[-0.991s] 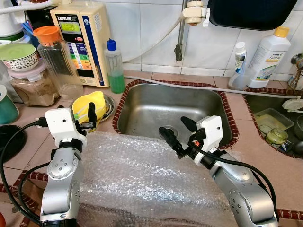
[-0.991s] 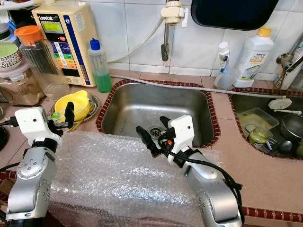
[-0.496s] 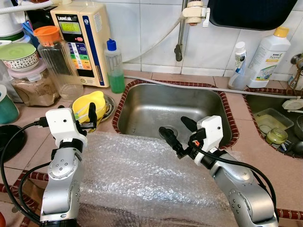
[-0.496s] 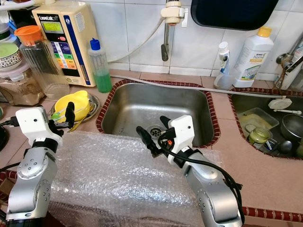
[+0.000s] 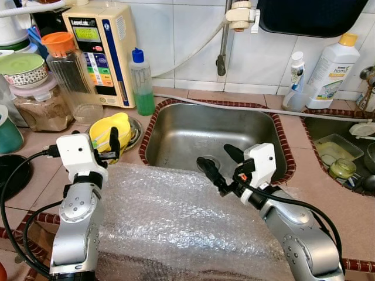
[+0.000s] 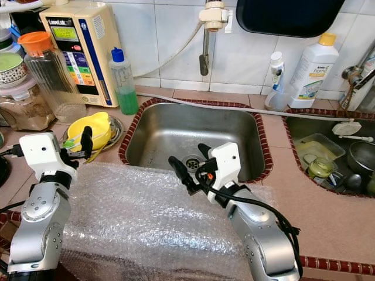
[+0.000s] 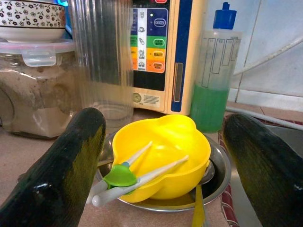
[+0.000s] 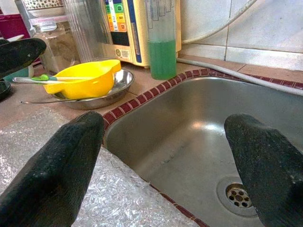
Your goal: Kitchen organization
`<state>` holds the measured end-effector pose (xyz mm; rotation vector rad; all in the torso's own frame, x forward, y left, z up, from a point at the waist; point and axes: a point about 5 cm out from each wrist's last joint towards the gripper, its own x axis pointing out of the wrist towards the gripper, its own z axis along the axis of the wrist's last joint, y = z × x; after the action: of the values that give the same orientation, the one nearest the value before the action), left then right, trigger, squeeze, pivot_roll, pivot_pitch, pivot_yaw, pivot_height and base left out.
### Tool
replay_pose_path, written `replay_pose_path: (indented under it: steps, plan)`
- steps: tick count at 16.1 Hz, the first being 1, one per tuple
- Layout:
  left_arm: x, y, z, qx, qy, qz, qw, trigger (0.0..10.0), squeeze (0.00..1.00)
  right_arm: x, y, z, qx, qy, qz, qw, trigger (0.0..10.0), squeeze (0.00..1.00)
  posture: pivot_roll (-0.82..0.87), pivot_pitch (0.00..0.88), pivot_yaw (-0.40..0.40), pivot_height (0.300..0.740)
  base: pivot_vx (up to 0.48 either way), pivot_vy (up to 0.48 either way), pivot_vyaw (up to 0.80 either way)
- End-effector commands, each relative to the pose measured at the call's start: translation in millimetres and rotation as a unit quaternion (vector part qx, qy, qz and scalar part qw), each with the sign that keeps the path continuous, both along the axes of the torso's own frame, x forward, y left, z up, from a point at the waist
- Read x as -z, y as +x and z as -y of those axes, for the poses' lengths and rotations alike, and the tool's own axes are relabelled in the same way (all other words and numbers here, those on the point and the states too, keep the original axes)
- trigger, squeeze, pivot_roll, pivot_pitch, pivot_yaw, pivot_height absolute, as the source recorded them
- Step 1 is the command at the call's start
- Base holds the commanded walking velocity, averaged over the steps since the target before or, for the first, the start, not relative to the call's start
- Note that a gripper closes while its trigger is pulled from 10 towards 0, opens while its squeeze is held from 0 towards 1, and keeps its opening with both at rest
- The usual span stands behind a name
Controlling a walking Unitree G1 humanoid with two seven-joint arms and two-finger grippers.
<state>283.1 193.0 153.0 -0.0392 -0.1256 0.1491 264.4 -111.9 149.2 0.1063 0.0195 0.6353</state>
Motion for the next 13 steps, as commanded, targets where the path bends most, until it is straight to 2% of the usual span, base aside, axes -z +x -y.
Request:
replay_pose_path:
  steps: [1, 13]
  plan:
    - [-3.2, -1.5, -0.7, -0.002, 0.003, 0.006, 1.000, 10.0, 0.00, -5.0, -0.6, 0.0, 0.000, 0.001, 0.010, 1.000, 10.0, 0.00, 0.08, 0.000, 0.039, 0.740, 0.000, 0.000, 0.00]
    - [-3.2, -1.5, -0.7, -0.002, 0.003, 0.006, 1.000, 10.0, 0.00, -5.0, -0.6, 0.0, 0.000, 0.001, 0.010, 1.000, 10.0, 0.00, 0.08, 0.000, 0.039, 0.740, 0.000, 0.000, 0.00]
